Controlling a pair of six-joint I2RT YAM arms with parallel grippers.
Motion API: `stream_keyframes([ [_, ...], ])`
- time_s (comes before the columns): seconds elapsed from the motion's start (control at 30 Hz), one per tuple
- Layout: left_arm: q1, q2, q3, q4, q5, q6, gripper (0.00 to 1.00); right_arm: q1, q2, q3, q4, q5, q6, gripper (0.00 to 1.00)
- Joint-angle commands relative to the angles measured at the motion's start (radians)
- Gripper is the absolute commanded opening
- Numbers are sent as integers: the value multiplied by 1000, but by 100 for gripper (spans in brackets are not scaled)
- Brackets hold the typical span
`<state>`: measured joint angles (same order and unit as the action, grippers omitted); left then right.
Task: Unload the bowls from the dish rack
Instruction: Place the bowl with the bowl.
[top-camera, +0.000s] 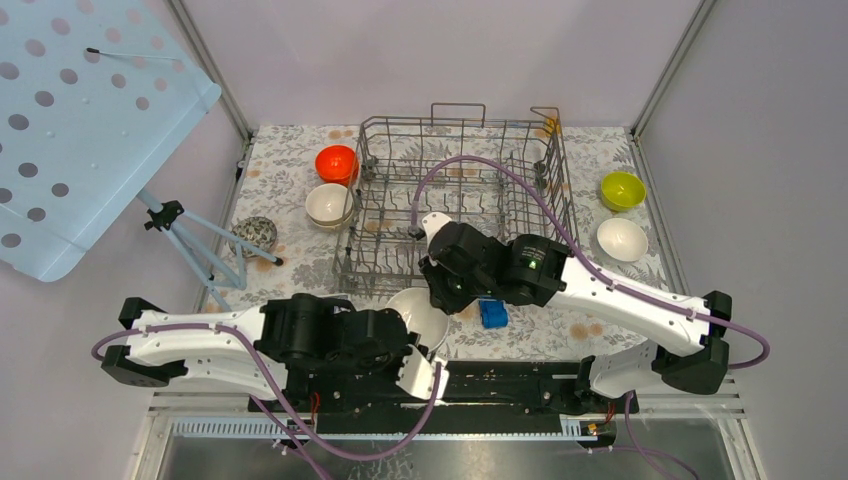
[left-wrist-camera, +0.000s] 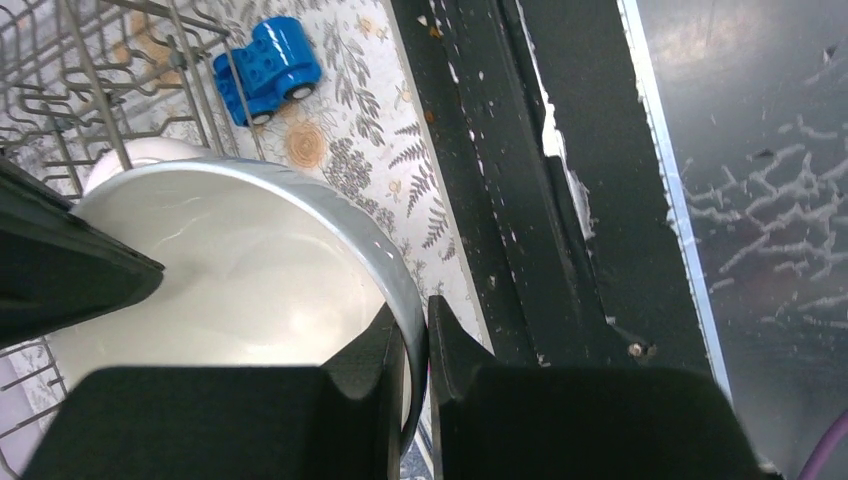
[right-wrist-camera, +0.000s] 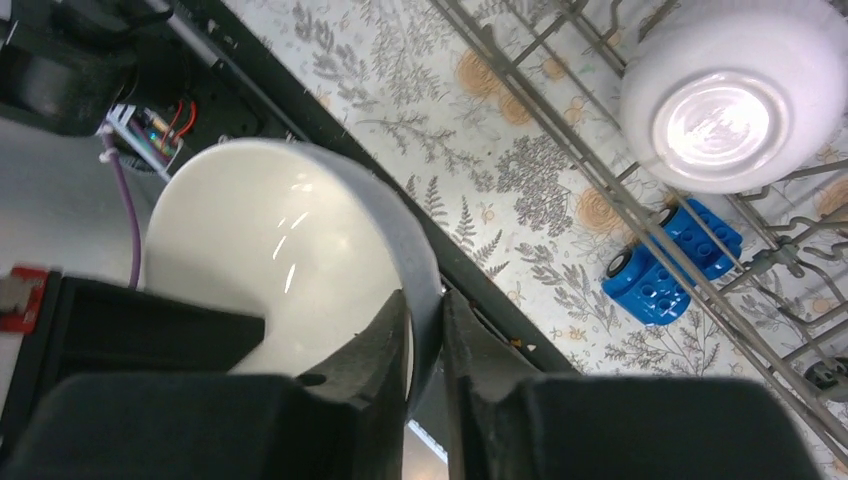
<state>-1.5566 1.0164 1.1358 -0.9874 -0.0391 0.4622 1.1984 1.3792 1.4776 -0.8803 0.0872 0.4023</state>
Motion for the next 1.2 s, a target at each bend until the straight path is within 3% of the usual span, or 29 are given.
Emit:
stream_keyframes([
  [0.0,-5,-26,12,107,-66,-25,0,7,4,1,-8,10,-4,5],
  [0.03,-5,-26,12,118,-88,-39,4,7,3,3,-10,17,-5,0],
  [0.1,-5,-30,11,135,-120,-62,21,7,-10,1,-6,30,-3,0],
  [0.13,-5,-34,13,141,-133,-79,39,7,-19,-2,-2,41,0,0],
  [0.23,-5,-51,13,163,-180,-127,67,7,-49,-12,13,87,13,0],
  [0.27,-5,-59,13,171,-203,-146,88,7,-61,-17,21,103,18,0],
  [0.3,-5,-66,12,179,-223,-164,97,7,-74,-23,29,118,22,0],
  [0.67,-5,-110,33,240,-391,-366,99,6,-186,-80,73,364,69,0],
  [0.77,-5,-121,46,330,-393,-473,99,6,-216,-97,81,418,80,0],
  [1.0,-5,-149,0,516,-437,-614,99,4,-257,-130,101,445,104,0],
  [1.17,-5,-129,11,544,-584,-712,99,4,-273,-125,74,495,110,0],
])
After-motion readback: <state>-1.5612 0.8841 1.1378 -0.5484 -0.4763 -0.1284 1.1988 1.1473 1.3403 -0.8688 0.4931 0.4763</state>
